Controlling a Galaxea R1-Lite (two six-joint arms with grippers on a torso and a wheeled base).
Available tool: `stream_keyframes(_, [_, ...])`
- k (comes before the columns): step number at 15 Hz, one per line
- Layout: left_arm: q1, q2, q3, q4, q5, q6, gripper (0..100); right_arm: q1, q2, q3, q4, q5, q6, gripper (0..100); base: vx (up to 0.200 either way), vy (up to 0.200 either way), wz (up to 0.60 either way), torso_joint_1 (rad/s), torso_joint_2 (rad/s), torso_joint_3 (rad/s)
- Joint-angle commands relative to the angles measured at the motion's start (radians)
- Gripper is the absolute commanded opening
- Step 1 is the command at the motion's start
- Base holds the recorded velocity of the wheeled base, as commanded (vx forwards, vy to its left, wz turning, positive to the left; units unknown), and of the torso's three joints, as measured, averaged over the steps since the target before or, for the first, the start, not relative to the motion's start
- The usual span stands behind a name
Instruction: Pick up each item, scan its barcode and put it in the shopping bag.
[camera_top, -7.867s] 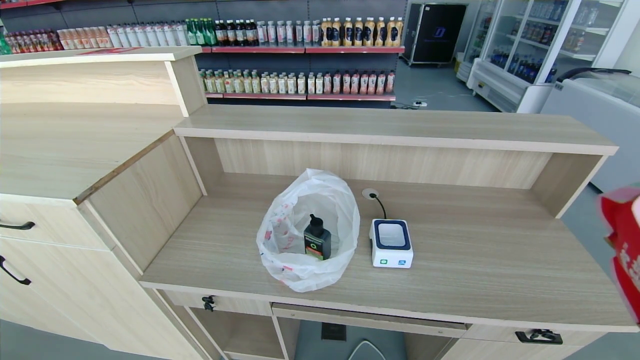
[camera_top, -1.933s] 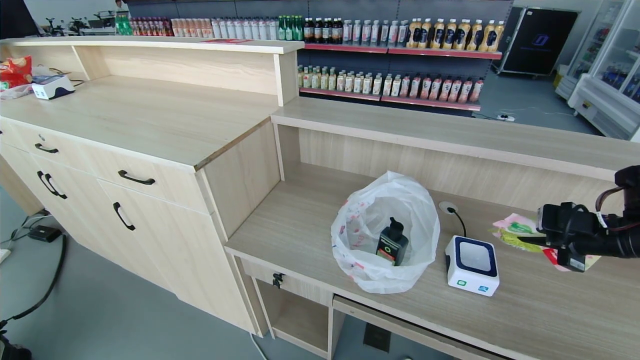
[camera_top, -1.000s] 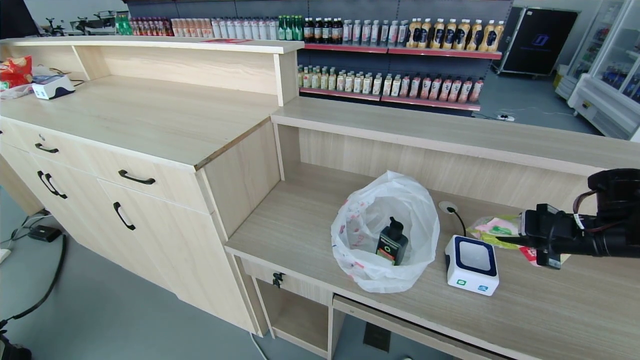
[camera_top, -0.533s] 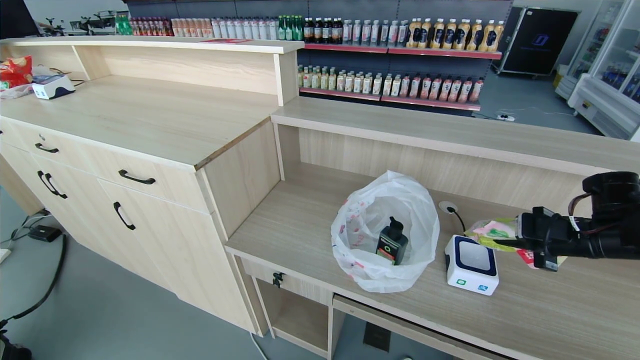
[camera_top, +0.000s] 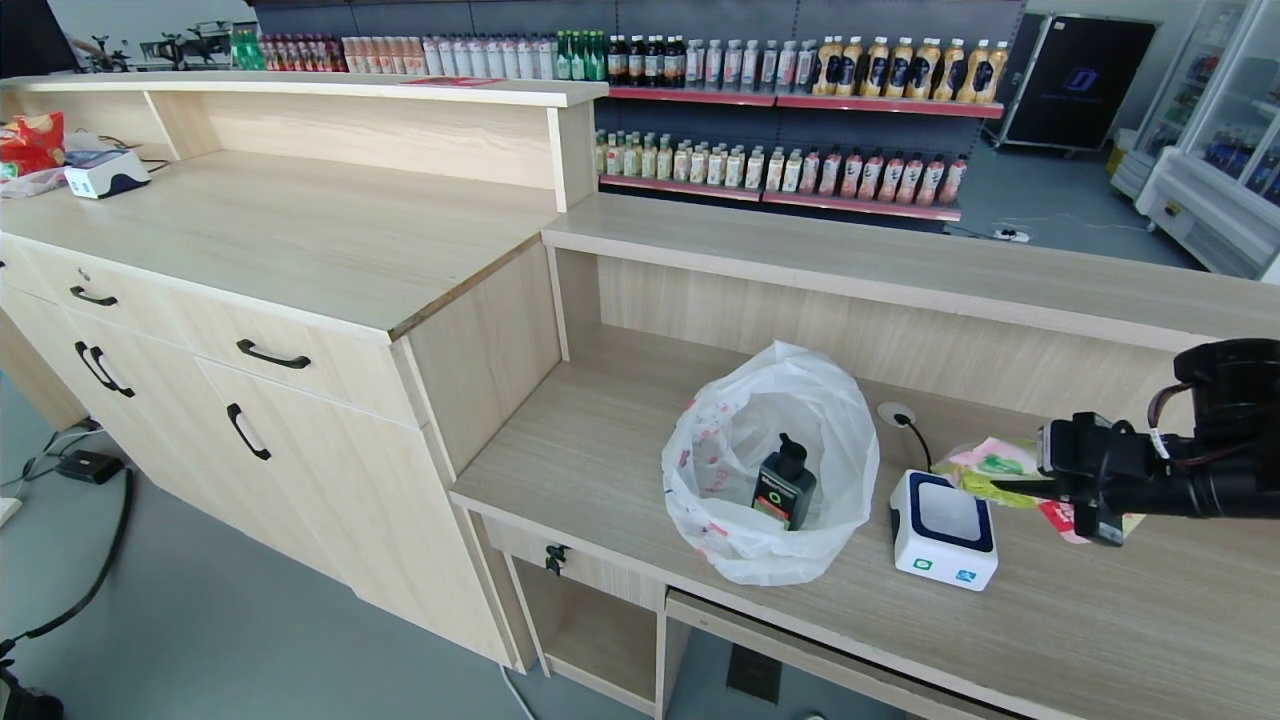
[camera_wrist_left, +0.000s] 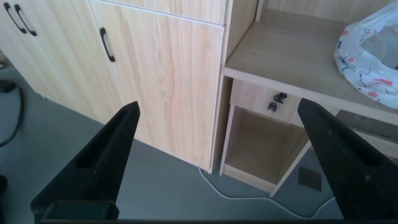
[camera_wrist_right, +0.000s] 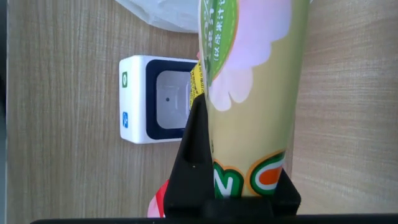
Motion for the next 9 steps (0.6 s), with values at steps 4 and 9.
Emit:
stream_keyframes(4, [0.001,0.000,0.000,0.000,0.000,0.000,100,0.043,-0.438,0.008,0.179,0.033,0.537,0,0.000,0.000,0.00,0.000,0.00,0.000])
stream_keyframes(9, [0.001,0.000,0.000,0.000,0.000,0.000,100,0.035,-0.524,0.027,0.190,-0.088,0.895,0,0.000,0.000,0.00,0.000,0.00,0.000])
